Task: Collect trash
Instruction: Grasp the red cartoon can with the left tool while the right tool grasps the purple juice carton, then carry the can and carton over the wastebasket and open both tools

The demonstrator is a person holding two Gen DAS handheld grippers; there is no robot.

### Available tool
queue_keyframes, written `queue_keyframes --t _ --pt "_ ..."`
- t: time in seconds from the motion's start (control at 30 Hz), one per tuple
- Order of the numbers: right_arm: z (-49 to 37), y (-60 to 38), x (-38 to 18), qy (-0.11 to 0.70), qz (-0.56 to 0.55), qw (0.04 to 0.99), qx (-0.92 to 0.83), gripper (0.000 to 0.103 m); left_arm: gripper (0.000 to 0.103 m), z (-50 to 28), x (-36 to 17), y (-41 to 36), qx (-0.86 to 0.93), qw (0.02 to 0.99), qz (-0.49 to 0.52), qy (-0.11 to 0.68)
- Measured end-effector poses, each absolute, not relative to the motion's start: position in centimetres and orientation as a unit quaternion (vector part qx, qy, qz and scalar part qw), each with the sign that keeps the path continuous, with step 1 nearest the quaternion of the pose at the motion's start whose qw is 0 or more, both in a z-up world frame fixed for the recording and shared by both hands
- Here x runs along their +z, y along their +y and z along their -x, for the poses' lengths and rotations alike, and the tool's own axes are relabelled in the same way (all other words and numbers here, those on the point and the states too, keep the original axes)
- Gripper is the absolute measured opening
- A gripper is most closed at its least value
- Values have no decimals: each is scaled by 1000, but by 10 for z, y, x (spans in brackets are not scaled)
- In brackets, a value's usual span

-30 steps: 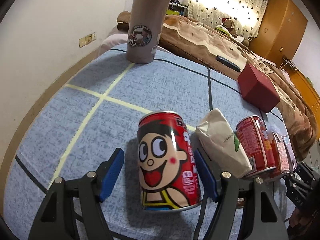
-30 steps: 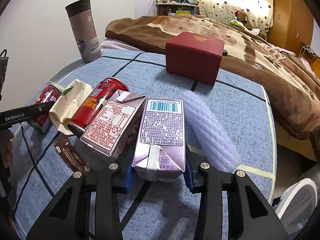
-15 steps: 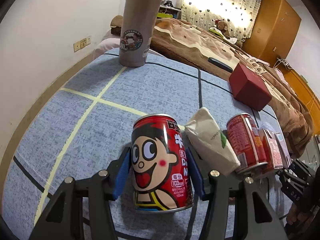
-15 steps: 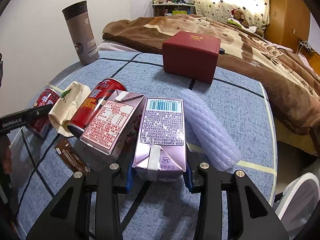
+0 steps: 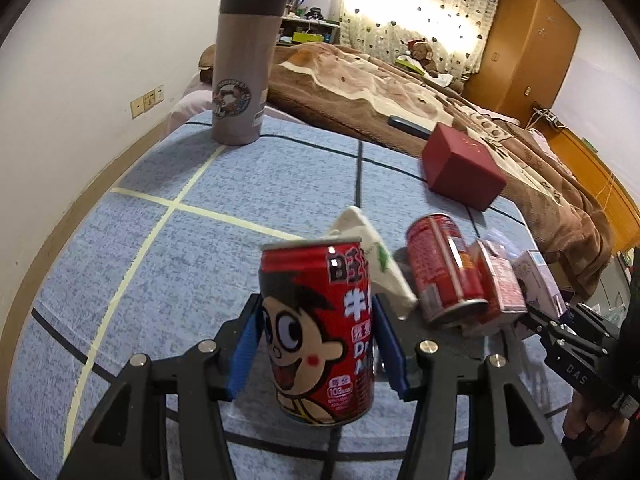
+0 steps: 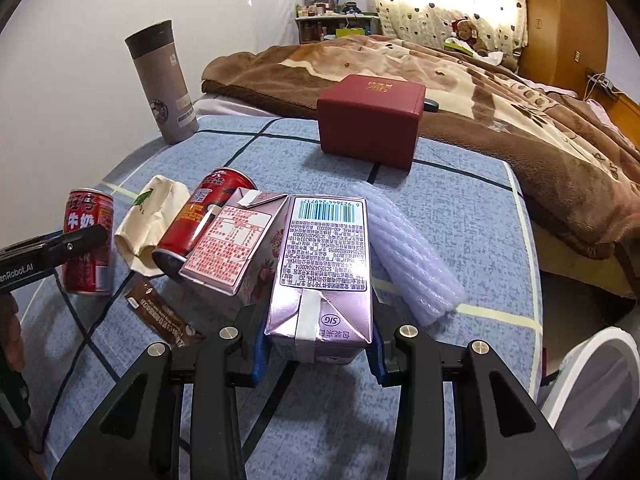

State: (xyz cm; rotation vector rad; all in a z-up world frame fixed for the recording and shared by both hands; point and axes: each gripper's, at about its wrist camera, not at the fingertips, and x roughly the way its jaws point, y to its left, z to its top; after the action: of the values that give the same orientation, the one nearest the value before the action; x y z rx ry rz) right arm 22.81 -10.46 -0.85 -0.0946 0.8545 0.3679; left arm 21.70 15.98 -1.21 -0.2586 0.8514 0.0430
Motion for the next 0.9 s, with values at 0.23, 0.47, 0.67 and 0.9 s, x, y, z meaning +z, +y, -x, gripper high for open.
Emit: queue_keyframes --t 0.23,0.47,0.67,0.9 --pt "-220 -112 -2 404 37 897 174 40 55 -208 -4 144 8 905 113 410" --pt "-211 -120 3 397 31 901 172 40 55 -196 2 133 2 908 108 404" --pt "-201 -132 7 391 16 904 171 39 55 -185 16 117 -16 915 98 391" --pt "-187 -152 17 379 6 912 156 40 55 -177 32 85 -46 921 78 379"
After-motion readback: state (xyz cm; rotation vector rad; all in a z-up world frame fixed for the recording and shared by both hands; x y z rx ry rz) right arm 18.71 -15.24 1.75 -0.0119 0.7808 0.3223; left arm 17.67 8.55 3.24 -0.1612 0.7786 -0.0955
